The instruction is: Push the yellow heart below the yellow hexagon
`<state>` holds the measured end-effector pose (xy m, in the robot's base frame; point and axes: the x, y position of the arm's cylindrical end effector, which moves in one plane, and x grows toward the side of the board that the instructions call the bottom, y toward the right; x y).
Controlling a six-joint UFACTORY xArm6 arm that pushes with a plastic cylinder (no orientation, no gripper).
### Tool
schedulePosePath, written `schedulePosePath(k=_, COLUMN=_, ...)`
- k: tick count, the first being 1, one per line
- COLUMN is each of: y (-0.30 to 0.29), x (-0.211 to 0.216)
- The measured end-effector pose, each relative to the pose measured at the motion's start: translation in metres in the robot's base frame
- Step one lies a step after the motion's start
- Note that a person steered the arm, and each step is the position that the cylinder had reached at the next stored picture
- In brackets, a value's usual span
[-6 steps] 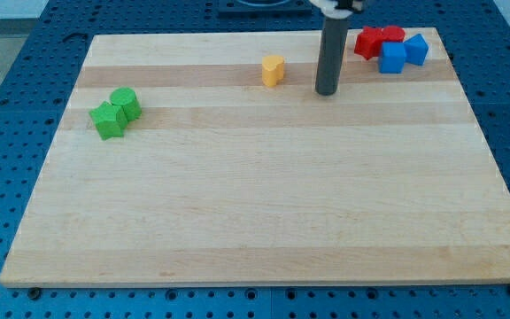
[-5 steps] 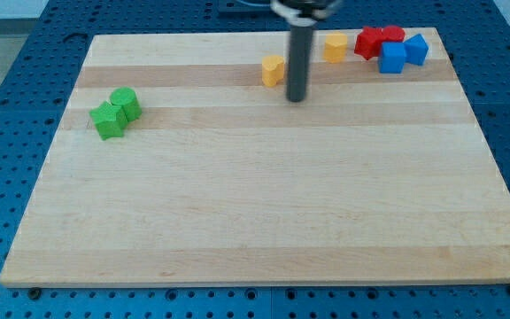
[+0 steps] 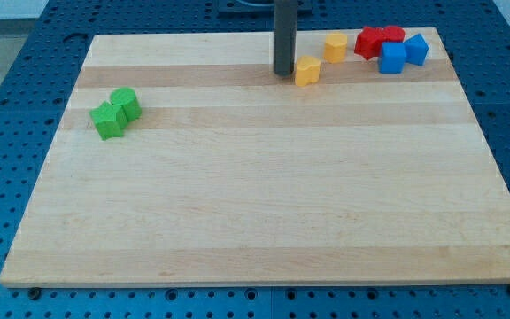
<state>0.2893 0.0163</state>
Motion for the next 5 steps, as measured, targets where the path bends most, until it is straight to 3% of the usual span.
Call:
schedulePosePath(k=1, y=-0.017, x=0.017)
schedulePosePath(k=4, y=0.08, x=0.005)
schedulePosePath(k=5, y=0.08, x=0.012)
